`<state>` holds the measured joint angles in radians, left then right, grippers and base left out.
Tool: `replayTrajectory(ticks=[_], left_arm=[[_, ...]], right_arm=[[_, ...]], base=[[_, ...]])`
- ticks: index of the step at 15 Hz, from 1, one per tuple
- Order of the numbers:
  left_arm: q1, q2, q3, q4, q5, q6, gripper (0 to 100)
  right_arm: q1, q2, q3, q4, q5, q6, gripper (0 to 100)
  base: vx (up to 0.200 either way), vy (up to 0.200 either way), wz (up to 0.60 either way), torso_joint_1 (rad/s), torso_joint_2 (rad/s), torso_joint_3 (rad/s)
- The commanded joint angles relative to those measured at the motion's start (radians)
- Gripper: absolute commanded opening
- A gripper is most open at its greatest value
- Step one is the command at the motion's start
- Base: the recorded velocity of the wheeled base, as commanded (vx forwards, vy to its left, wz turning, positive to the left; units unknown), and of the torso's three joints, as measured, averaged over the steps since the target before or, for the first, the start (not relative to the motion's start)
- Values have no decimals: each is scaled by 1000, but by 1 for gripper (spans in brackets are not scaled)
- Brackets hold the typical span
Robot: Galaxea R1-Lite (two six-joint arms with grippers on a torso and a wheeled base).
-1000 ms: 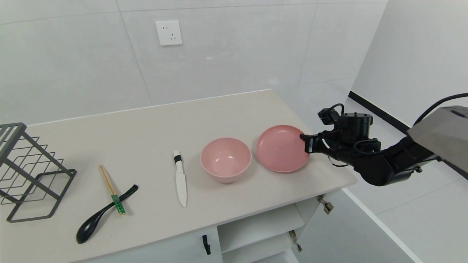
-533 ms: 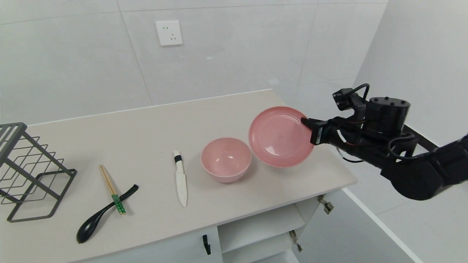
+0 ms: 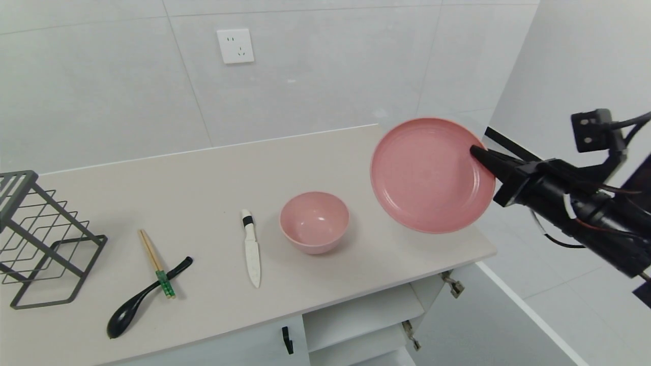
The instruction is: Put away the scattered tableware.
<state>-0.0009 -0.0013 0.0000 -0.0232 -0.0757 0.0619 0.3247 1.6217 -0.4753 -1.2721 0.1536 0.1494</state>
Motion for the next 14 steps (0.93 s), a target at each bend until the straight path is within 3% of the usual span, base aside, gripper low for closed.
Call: replayTrajectory(ticks=[1,3,5,7,8,10,12,13,14], left_arm=[[1,1,0,-55,-2,1,100],[1,1,0,-241,-7,-7,100],[-2,7,-15,-235,-30,-39,100],[-5,61,-74,-231,-91,-40,100],[-4,147,-144,-231,-174,-14,100],[-5,285,-239,-239,-266,38,100],[-16,397,-330,-264,-280,21,100],[-62,529,-413,-366,-282,-30,100],[-103,619,-430,-489,-282,-68,100]], right_arm=[[-35,-28,132,-128,1,27,0],[-45,-37,218,-194,1,26,0],[-45,-83,247,-216,1,26,0],[-45,-129,279,-219,4,29,0],[-45,-169,251,-217,9,26,0],[-59,-206,236,-214,11,24,0],[-92,-221,227,-214,14,19,0],[-105,-227,215,-214,38,16,0],[-118,-227,213,-216,41,15,0]], base=[[0,0,0,0,0,0],[0,0,0,0,0,0],[0,0,0,0,0,0],[0,0,0,0,0,0],[0,0,0,0,0,0],[0,0,0,0,0,0],[0,0,0,0,0,0],[0,0,0,0,0,0],[0,0,0,0,0,0]])
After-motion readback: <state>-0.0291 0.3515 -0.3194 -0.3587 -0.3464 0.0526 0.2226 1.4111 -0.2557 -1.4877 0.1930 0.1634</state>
